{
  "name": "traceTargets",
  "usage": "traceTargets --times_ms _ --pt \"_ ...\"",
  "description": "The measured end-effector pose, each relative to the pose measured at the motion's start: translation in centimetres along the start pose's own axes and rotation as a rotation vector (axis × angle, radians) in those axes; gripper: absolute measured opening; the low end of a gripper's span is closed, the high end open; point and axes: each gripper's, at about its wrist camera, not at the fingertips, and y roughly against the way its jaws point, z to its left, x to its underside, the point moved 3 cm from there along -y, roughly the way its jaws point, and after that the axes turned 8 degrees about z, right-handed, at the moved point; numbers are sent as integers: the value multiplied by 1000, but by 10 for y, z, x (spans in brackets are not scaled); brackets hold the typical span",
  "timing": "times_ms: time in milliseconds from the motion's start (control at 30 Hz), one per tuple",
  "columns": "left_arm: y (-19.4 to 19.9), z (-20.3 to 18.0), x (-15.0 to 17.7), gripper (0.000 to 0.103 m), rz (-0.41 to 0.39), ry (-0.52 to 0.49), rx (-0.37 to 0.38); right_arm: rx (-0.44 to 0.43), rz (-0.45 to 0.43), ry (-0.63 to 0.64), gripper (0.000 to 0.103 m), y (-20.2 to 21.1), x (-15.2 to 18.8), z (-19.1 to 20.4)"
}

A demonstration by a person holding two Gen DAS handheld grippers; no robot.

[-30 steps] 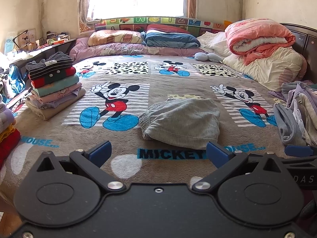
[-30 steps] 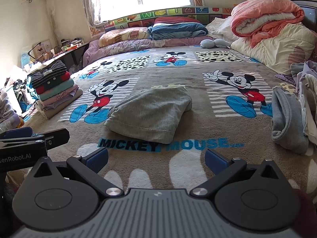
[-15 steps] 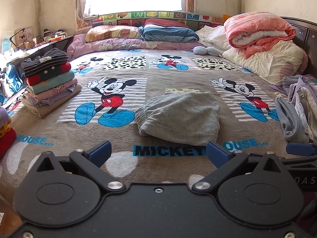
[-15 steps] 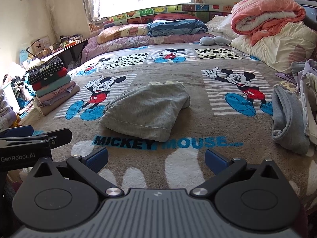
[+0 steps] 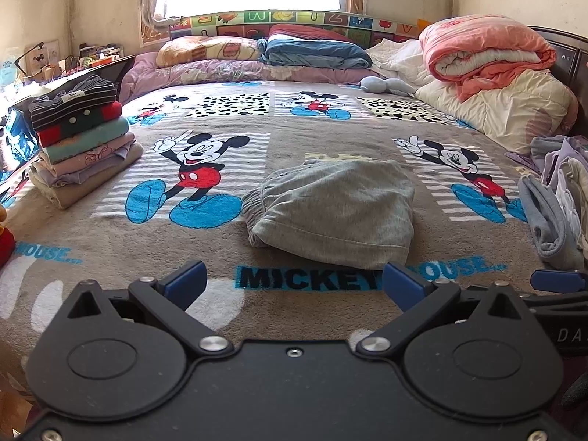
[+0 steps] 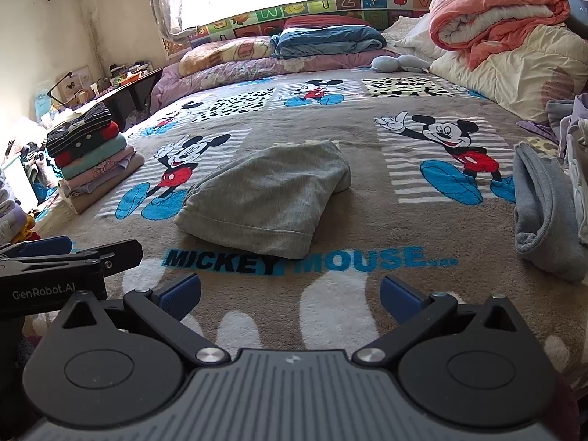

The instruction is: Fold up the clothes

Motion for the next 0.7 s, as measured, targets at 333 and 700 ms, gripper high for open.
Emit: traceTargets --times_ms 333,700 --pt "-38 18 2 103 -8 84 70 -69 -74 -2 103 -31 6 -15" --pt "-88 52 -7 103 115 187 169 -140 -183 63 103 -68 14 -12"
